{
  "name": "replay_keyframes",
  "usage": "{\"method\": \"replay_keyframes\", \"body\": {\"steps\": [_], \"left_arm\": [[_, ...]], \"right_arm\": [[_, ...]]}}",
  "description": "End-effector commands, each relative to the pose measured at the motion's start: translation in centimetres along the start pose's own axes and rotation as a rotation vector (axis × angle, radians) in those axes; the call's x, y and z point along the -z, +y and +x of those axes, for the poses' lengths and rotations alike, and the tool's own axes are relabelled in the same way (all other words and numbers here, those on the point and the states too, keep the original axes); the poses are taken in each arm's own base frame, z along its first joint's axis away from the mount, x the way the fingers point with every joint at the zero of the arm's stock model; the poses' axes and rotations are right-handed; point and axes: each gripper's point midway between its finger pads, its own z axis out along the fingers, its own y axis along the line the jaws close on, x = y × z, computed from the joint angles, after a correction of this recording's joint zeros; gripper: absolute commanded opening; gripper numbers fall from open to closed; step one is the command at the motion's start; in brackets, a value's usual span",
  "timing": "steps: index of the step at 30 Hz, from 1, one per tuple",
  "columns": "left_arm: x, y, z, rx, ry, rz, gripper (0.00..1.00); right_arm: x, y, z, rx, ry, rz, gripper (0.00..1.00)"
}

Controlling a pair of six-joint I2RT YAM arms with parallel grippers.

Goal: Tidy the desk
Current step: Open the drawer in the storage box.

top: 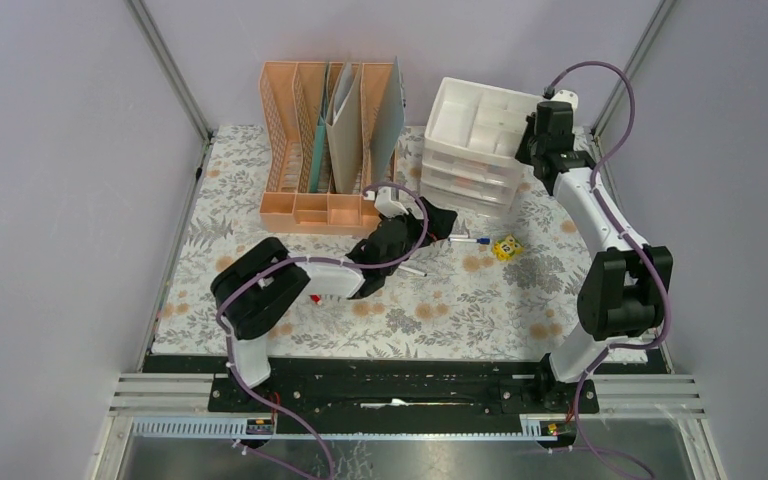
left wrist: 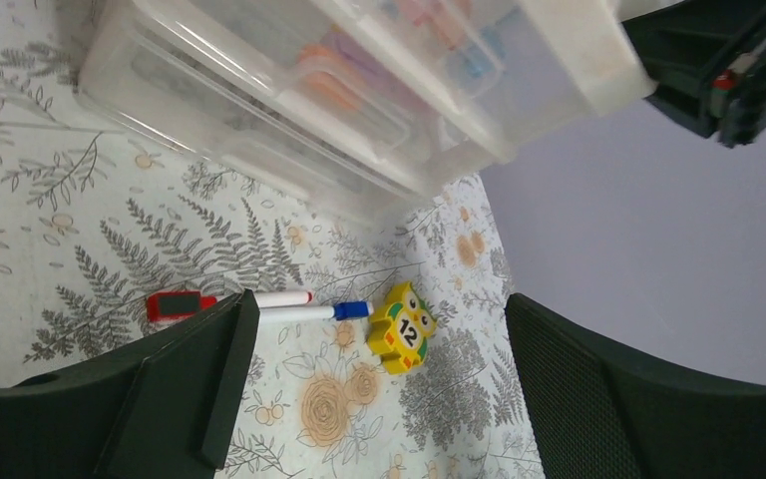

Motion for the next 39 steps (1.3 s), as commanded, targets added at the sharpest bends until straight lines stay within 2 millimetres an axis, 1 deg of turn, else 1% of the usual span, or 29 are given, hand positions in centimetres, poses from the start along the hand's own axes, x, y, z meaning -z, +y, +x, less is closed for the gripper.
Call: {"method": "replay_keyframes", "body": {"steps": [1,3,5,7,9,13,18,23,27,35,39], "left_arm": [[-1.2,-2.8,-1.3,0.109,-0.052,0.093,0.99],[-1.6,-2.9,-1.1,0.137,-0.052,0.100,0.99],[-1.9,-3.1,-1.0,0.171,-0.054,0.105,0.99],[-2.4,-2.9,-0.5,0.214,-0.052,0.104,0.99],[-2.9,-3.1,-0.3,0.258,-0.054,0.121,0.99],[-3.9,-3.1,0.4,0.314,-0.051,0.133,0.99],[-4.7,-3.0,0.5,0.347,-0.072,0.151,0.99],[-5.3,-2.1,1.4,0.387,-0.075,0.146,0.99],[-5.5,-1.8,1.3,0.427,-0.109,0.172,0.99],[-6.7,-1.3,1.2,0.462,-0.149,0.181,0.98],[-7.1,-1.3,0.9,0.471,-0.172,0.201,0.94]], "right_arm": [[0.8,0.4,-3.7,-0.037,-0.096,0.018,0.18],[1.3,0.5,-4.3,-0.041,-0.109,0.010,0.14],[2.0,0.8,-5.2,-0.055,-0.129,-0.003,0.09],[2.8,1.2,-6.1,-0.075,-0.141,-0.020,0.07],[3.5,1.7,-6.9,-0.097,-0.143,-0.038,0.04],[4.3,2.5,-8.1,-0.118,-0.128,-0.065,0.02],[5.3,3.0,-9.1,-0.135,-0.128,-0.082,0.00],[6.0,3.6,-9.4,-0.158,-0.114,-0.113,0.00],[6.1,4.2,-8.9,-0.174,-0.084,-0.137,0.00],[6.9,4.5,-8.9,-0.178,-0.070,-0.160,0.00],[7.2,4.4,-8.9,-0.169,-0.068,-0.160,0.00]]}}
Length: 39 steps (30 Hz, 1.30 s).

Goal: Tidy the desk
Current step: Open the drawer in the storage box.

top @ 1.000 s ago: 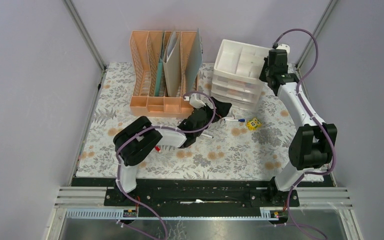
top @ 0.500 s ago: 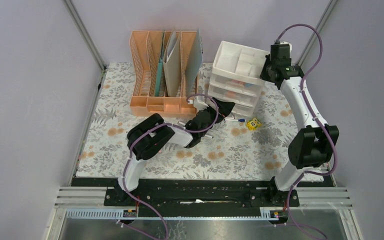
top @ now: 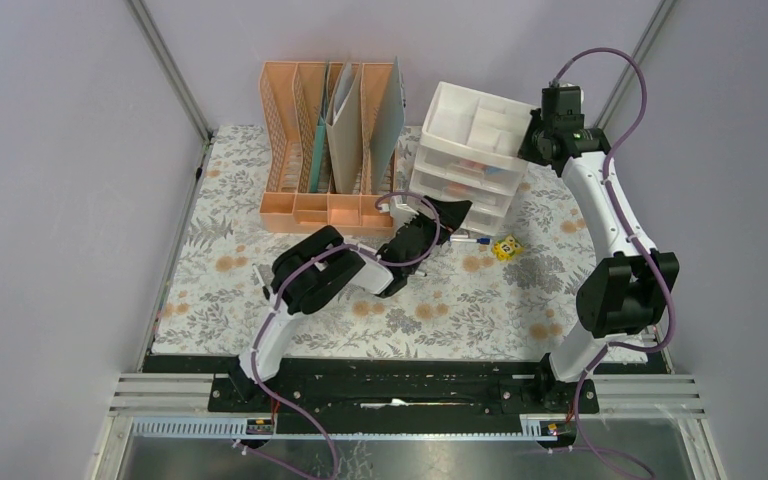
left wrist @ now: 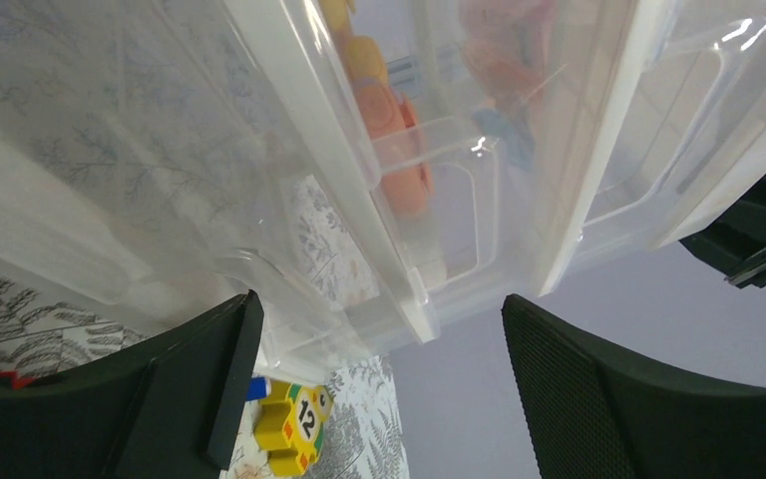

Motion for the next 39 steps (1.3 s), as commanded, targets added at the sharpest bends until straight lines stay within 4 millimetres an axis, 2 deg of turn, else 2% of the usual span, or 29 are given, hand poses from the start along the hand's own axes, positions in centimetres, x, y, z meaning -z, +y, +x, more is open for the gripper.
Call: {"method": "replay_keyframes", "body": {"steps": [1,6,9,14,18,23,27,33,39], "left_arm": [[-1.2,-2.7,-1.7,0.060,-0.079,0.106,0.93],[-1.8,-2.0,-2.1,0.042,-0.112,0.088,0.91],[-1.9,-2.3,-2.8,0.033,-0.153,0.117,0.91],[-1.9,-3.3,-3.8,0.011,-0.211,0.178,0.93],[-1.1,-5.0,-4.6,0.026,-0.240,0.294,0.91],[-0.3,-7.1,-4.8,0.020,-0.207,0.361,0.84],[0.1,-8.9,-4.7,0.002,-0.177,0.407,0.71],[0.8,-10.4,-5.0,0.007,-0.164,0.433,0.70],[1.4,-10.8,-5.0,0.023,-0.150,0.437,0.70]], "right_arm": [[4.7,4.3,-7.5,-0.106,-0.229,-0.187,0.00],[5.1,4.4,-7.4,-0.102,-0.221,-0.197,0.00],[5.2,4.5,-7.3,-0.098,-0.212,-0.203,0.00],[5.4,4.5,-7.2,-0.094,-0.209,-0.209,0.00],[5.2,4.0,-7.0,-0.089,-0.210,-0.190,0.00],[3.9,2.6,-6.9,-0.075,-0.225,-0.139,0.00],[2.9,1.8,-6.8,-0.067,-0.242,-0.103,0.00],[1.8,0.8,-7.3,-0.065,-0.280,-0.051,0.00],[0.5,0.0,-7.8,-0.079,-0.321,-0.002,0.00]]}}
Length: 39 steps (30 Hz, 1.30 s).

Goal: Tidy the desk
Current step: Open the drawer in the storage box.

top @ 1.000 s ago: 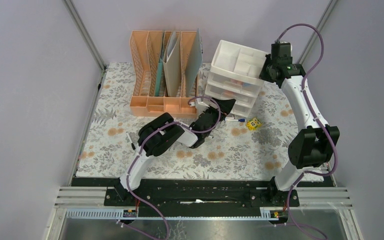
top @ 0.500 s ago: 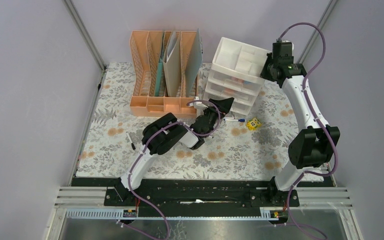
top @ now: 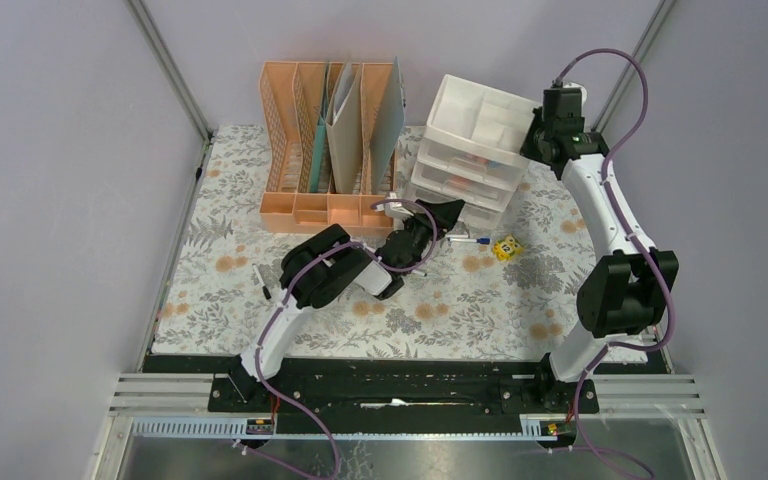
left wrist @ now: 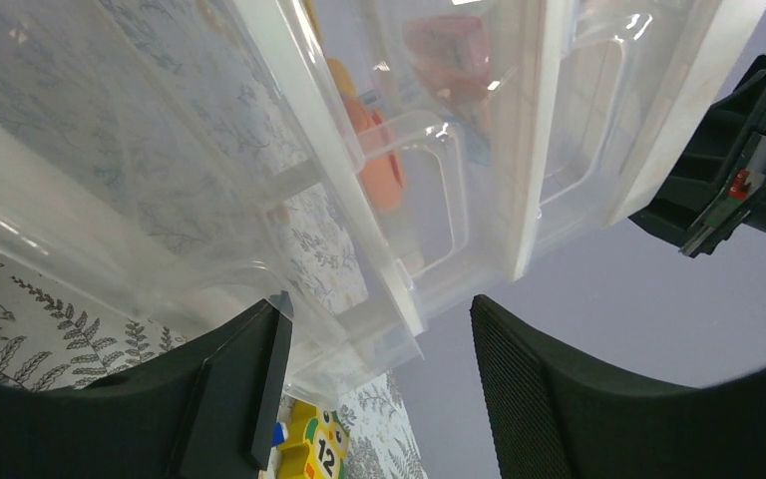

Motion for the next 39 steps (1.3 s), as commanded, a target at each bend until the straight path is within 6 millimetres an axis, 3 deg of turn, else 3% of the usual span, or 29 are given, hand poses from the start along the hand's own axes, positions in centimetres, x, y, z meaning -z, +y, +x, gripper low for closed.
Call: {"method": "replay_keyframes", "body": {"steps": [1,12,20,24,34,37,39], "left_arm": [[0.0,-10.5,-4.5,0.099,-0.103,0.280,0.69],[0.8,-10.0,-4.2,0.125,-0.081,0.261,0.68],[1.2,-7.5,-3.7,0.152,-0.076,0.203,0.70],[1.5,-6.9,-3.6,0.149,-0.072,0.185,0.71],[3.0,-6.8,-4.1,0.131,-0.050,0.161,0.79],[3.9,-7.9,-4.2,0.101,-0.024,0.177,0.80],[4.7,-8.1,-4.1,0.054,0.008,0.160,0.82]], "right_arm": [[1.0,0.9,-7.0,-0.082,-0.273,-0.019,0.00],[-0.3,-0.6,-8.5,-0.063,-0.397,0.053,0.00],[-1.7,-0.6,-7.9,-0.022,-0.394,0.054,0.00],[-1.9,-0.6,-8.7,-0.009,-0.433,0.060,0.00],[-3.9,0.0,-7.4,0.000,-0.393,0.034,0.00],[-4.1,0.3,-7.2,0.027,-0.387,0.015,0.07],[-3.7,0.7,-7.3,0.054,-0.387,-0.014,0.20]]}}
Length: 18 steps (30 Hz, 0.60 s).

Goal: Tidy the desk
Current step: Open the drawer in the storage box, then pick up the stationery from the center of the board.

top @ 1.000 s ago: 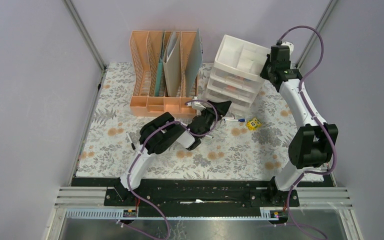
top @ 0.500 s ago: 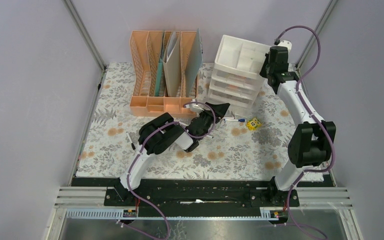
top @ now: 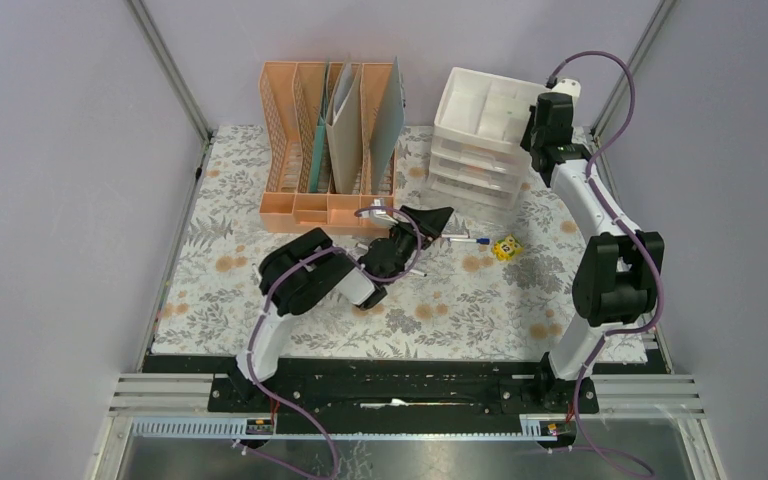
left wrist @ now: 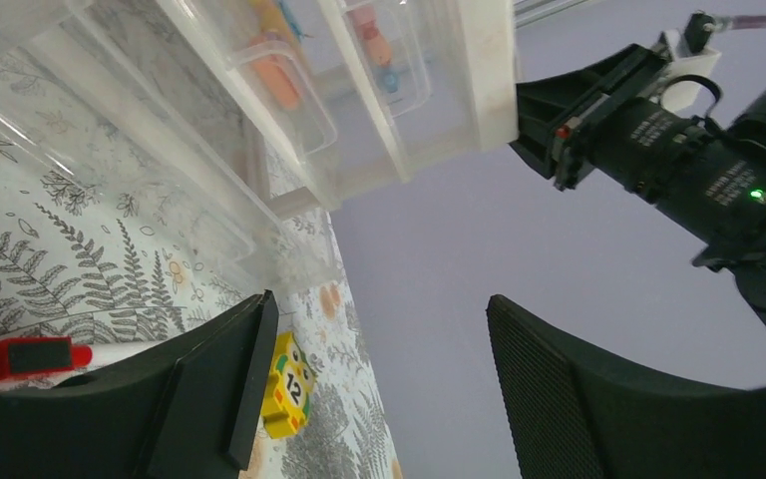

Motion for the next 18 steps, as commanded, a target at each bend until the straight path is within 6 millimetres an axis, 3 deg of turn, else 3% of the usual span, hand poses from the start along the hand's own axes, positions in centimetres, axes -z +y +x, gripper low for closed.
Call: {"method": "replay_keyframes", "body": {"steps": [1,9,14,18], "left_arm": [[1.5,-7.0,-2.1,-0.045,0.001,0.163,0.83],[5.3,-6.7,-0.8,-0.370,0.210,0.049,0.86],[8.0,-7.1,-3.3,-0.605,0.219,-0.041,0.92],[10.6,-6.0,-5.9,-0.828,0.243,-0.159,0.95]], "right_arm": [[1.0,1.8,-5.0,-0.047,-0.161,-0.099,0.29],[5.9,2.8,-7.3,0.037,-0.210,-0.231,0.78],[9.9,2.9,-7.4,0.154,-0.197,-0.310,0.98],[15.1,5.0,-5.3,0.351,-0.189,-0.567,1.00]]}}
